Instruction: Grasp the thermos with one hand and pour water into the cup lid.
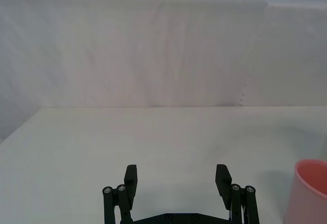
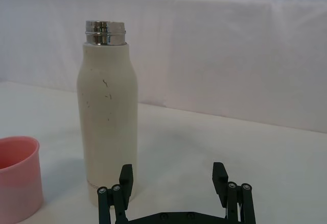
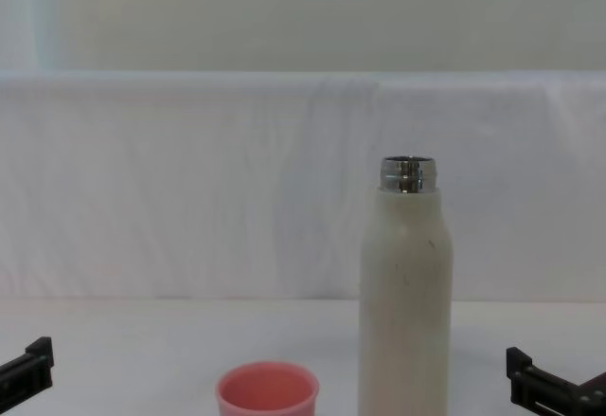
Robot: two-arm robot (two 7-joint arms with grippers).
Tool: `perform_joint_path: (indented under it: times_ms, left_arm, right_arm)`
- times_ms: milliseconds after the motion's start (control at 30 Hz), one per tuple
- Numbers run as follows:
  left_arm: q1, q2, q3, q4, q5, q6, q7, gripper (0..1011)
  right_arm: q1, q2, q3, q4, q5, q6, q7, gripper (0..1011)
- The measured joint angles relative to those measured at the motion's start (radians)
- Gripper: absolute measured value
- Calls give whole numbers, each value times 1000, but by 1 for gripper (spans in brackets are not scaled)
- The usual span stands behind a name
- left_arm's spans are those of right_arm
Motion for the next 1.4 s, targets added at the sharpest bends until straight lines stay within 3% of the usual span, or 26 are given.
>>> perform_joint_path:
  times_ms: [1067, 1400]
  left_arm:
    - [0, 0, 0, 0, 0, 0, 0, 1001]
    - [0, 0, 0, 0, 0, 0, 0, 1001]
  right_arm:
    - [0, 0, 0, 0, 0, 0, 0, 1000]
    - [-17, -5, 21, -64, 44, 55, 89, 1000]
